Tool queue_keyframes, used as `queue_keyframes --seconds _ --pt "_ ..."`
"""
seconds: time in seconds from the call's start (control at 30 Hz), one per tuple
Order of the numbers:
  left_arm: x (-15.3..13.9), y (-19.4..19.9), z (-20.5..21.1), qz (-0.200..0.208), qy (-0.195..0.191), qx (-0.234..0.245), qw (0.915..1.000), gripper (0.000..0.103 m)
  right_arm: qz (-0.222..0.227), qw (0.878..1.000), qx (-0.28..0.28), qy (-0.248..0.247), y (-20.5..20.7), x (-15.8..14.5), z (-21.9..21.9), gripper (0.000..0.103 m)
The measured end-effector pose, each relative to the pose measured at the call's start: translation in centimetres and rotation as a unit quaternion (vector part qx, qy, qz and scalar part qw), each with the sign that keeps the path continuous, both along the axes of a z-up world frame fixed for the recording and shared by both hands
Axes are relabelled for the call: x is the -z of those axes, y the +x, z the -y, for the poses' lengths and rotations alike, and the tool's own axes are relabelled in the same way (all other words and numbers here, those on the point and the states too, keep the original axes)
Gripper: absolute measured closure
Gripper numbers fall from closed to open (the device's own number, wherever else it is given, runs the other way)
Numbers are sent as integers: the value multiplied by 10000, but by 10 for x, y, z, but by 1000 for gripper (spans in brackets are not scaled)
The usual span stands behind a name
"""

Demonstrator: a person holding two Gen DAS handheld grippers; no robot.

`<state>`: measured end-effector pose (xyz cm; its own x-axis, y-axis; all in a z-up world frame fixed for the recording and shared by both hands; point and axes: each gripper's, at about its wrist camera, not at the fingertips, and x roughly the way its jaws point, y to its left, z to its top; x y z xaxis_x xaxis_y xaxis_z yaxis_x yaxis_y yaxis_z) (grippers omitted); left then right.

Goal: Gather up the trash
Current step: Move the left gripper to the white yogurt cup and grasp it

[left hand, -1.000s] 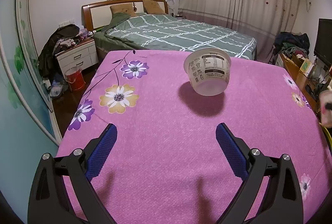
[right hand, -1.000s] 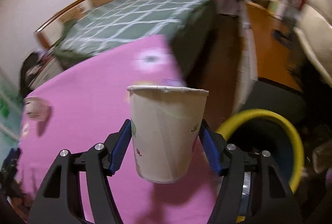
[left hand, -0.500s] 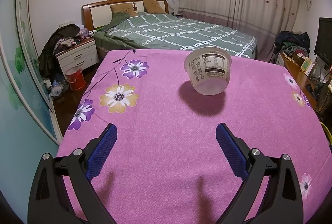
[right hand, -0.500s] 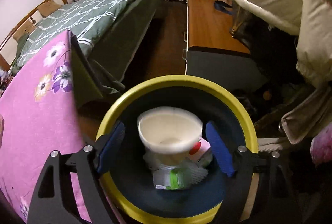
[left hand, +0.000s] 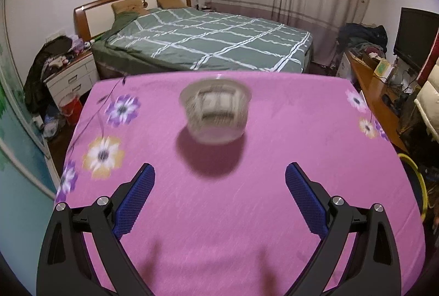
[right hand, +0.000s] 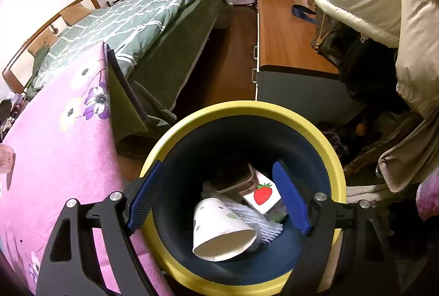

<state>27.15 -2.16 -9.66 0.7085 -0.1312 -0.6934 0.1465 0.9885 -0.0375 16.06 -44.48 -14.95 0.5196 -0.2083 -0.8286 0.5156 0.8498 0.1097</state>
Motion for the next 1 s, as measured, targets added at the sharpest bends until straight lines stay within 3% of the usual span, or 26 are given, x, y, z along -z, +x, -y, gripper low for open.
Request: queue_keyframes --seconds 0.47,0.8,1.0 --pt "16 95 18 -511 244 -48 9984 8 42 9999 -147 43 9 -3 -6 26" --pt "23 124 21 -683 461 23 9966 9 -50 9996 -278 42 20 1 -12 26" --pt "31 140 23 -828 569 84 9949 17 -59 9996 -293 18 23 0 -15 26"
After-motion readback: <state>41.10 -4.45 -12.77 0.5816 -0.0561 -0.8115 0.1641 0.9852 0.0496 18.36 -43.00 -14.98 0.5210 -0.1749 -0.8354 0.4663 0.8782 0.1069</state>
